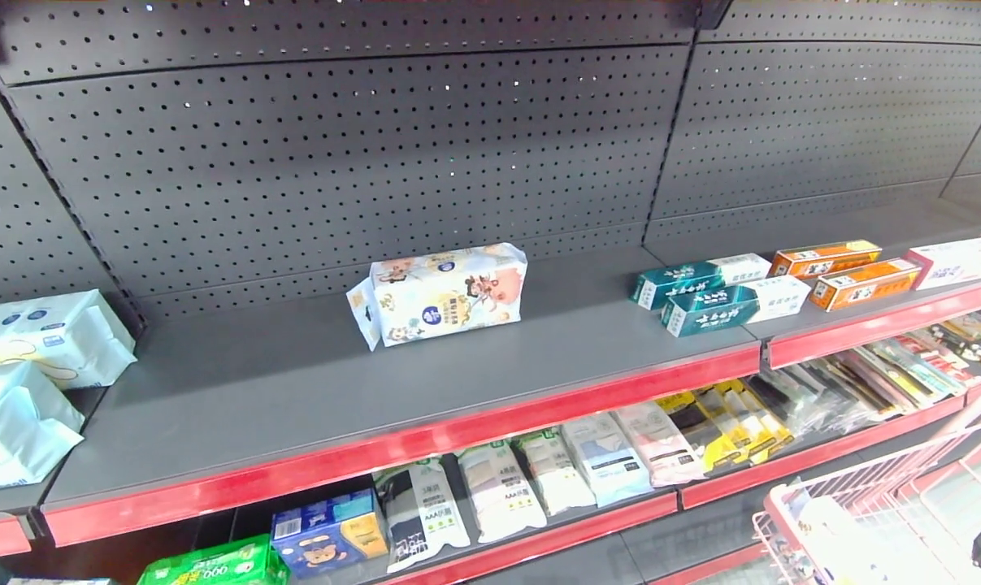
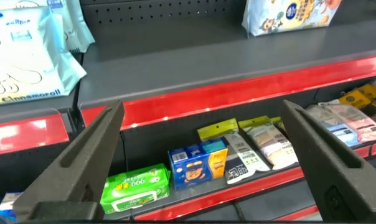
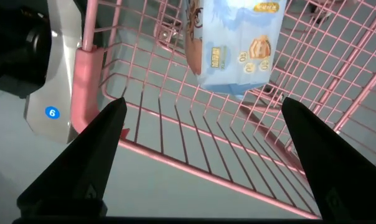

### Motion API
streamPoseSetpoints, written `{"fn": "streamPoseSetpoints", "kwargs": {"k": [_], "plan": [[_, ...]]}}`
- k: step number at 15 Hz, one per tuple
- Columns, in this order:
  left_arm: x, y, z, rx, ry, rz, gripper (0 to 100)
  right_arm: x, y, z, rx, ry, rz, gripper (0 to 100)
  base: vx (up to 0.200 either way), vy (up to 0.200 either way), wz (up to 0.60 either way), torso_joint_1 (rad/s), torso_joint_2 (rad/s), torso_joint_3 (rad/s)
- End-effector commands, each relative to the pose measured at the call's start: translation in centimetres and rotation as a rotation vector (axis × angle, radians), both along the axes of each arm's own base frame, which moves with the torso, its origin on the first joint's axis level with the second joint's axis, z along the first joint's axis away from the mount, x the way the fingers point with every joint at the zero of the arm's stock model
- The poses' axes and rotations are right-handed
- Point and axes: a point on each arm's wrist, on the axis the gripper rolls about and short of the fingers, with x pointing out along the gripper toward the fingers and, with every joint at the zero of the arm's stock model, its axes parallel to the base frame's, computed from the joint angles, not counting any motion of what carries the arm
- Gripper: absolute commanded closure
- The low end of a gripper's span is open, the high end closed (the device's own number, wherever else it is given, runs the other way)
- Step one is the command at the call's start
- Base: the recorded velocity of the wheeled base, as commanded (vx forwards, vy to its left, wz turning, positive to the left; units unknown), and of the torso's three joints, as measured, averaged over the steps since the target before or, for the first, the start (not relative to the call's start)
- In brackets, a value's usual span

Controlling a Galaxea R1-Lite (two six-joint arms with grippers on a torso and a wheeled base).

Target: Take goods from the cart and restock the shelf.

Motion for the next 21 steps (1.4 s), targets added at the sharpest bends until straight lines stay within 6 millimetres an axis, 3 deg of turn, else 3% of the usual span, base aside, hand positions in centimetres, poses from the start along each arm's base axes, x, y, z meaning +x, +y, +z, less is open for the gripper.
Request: {"fn": "streamPoseSetpoints", "kwargs": {"k": [1, 12, 21], "plan": [[0.0, 0.0, 0.0, 0.0, 0.0, 0.0, 0, 0.1, -0.2, -0.1, -0.004, -0.002, 0.004, 0, 0.0, 0.0, 0.0, -0.134, 0.32, 0.178], [0.0, 0.0, 0.0, 0.0, 0.002, 0.0, 0, 0.9, -1.2, -0.3, 0.0, -0.035, 0.024, 0, 0.0, 0.0, 0.0, -0.152, 0.34, 0.181], [0.0, 0.0, 0.0, 0.0, 0.002, 0.0, 0, 1.6, -2.1, -1.9, 0.059, -0.063, 0.007, 0, 0.0, 0.0, 0.0, -0.005, 0.02, 0.009]]}}
